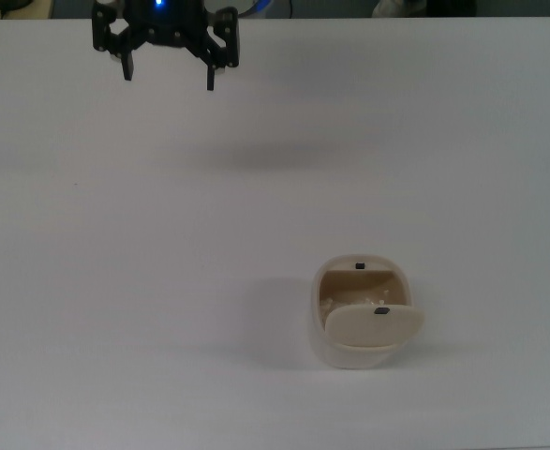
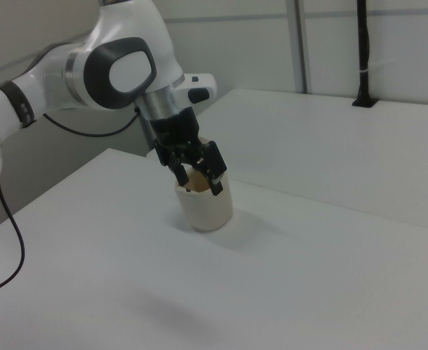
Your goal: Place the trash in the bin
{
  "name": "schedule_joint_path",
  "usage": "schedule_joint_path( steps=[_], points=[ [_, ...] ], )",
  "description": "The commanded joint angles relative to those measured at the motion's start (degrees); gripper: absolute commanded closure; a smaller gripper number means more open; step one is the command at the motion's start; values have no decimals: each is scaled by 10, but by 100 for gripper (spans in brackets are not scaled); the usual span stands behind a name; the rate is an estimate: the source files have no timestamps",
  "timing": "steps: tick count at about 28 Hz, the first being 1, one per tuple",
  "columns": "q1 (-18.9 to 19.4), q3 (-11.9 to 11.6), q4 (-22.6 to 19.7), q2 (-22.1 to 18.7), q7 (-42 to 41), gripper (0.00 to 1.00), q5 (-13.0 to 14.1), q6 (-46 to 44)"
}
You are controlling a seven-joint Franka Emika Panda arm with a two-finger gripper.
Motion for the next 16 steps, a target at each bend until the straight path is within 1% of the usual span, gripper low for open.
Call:
schedule_joint_path(
  steps=[1, 16],
  points=[
    [-7, 0, -17, -18, -11, 0, 14, -9],
    [-7, 0, -18, -16, -10, 0, 14, -10]
  ],
)
